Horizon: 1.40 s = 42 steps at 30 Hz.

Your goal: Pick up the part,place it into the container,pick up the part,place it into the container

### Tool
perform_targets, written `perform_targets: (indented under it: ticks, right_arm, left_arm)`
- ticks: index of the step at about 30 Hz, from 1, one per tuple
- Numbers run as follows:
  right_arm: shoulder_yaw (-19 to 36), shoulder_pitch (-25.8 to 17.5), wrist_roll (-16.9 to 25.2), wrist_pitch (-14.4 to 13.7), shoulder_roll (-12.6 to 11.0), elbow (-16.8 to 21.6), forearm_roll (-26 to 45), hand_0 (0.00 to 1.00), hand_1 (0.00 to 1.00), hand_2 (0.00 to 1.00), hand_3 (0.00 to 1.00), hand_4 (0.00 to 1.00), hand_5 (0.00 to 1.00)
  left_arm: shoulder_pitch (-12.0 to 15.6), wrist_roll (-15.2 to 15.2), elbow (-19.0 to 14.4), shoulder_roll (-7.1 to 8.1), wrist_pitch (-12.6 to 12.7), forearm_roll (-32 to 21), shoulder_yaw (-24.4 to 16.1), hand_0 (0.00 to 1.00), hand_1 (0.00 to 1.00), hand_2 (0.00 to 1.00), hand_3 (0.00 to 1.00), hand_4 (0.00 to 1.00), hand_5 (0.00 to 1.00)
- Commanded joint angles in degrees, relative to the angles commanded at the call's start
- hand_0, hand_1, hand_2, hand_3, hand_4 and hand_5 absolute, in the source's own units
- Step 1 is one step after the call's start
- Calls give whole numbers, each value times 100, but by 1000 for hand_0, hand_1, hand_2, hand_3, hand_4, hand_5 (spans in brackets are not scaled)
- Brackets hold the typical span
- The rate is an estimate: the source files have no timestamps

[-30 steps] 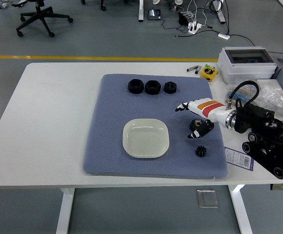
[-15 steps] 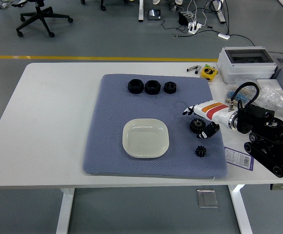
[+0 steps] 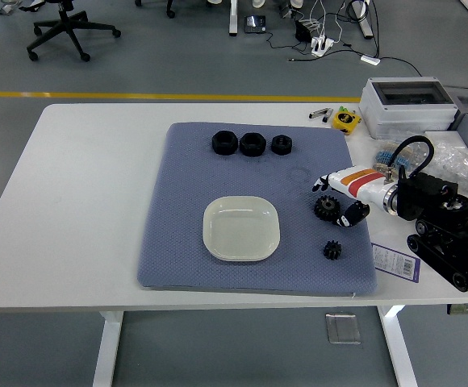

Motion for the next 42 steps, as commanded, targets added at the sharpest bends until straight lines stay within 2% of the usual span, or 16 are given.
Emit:
perform_targets:
  ticks: [3, 4, 9, 10, 15, 16, 21, 22, 27, 28, 29, 35, 42]
  right_arm:
    - [-31, -5, -5, 11, 3, -10, 21, 662, 680, 726, 679, 837, 90]
    - [-46, -7, -10, 17, 9, -16, 46, 627, 653, 686, 626, 794, 76]
    - [-114, -21, -12, 7, 54, -28, 138, 627, 653, 686, 626, 794, 76]
    - [-122, -24, -14, -2, 63, -34, 152, 563, 596, 641, 590, 745, 74]
    - [-144, -15, -33, -47, 72, -61, 189, 563, 596, 641, 590, 745, 74]
    - [-140, -12, -29, -66, 66, -61, 198, 406, 463, 510, 490, 639, 57]
    - [-126, 1, 3, -141, 51, -57, 278, 406, 463, 510, 490, 639, 57]
    - [-124, 2, 10, -155, 49, -54, 296, 277, 392, 454, 468, 576, 90]
    - [-73, -4, 32, -194, 19, 36, 349, 277, 392, 454, 468, 576, 90]
    - [-50, -7, 35, -197, 6, 75, 338, 223, 368, 437, 464, 547, 105]
    - [-29, -8, 36, -198, -7, 114, 322, 223, 368, 437, 464, 547, 105]
    - [234, -9, -27, -193, -142, 718, 45, 217, 364, 434, 464, 560, 117]
    - [267, -3, -158, -206, -209, 1874, -225, 217, 362, 432, 464, 575, 108]
  left_arm:
    - [-7, -3, 0, 0, 0, -7, 1, 898, 875, 900, 675, 623, 774]
    - [-10, -5, 0, 0, 0, -14, 1, 898, 875, 898, 675, 621, 771]
    - [-8, -2, 0, 0, 1, 6, -20, 898, 875, 898, 675, 621, 771]
    - [-9, -3, 0, 0, 0, 2, -17, 898, 874, 898, 675, 622, 770]
    - [-17, -5, 0, 0, 1, -13, -9, 898, 874, 898, 675, 622, 770]
    - [-18, -7, 0, 0, -1, -14, -8, 898, 874, 898, 675, 622, 768]
    - [-18, -13, 0, 0, 0, -25, -12, 898, 874, 898, 675, 622, 768]
    - [-18, -12, 0, 0, -1, -27, -11, 897, 873, 898, 674, 623, 769]
    - [-15, -10, 0, 0, 0, -24, -19, 897, 873, 898, 674, 623, 769]
    - [-13, -10, 0, 0, -1, -25, -21, 897, 873, 897, 674, 623, 770]
    - [-12, -10, 0, 0, -1, -26, -21, 897, 873, 897, 674, 623, 770]
    - [-8, -12, 0, 0, -6, -49, -9, 896, 872, 895, 673, 624, 771]
    - [7, -14, 0, 0, 0, -66, -1, 897, 873, 896, 674, 624, 771]
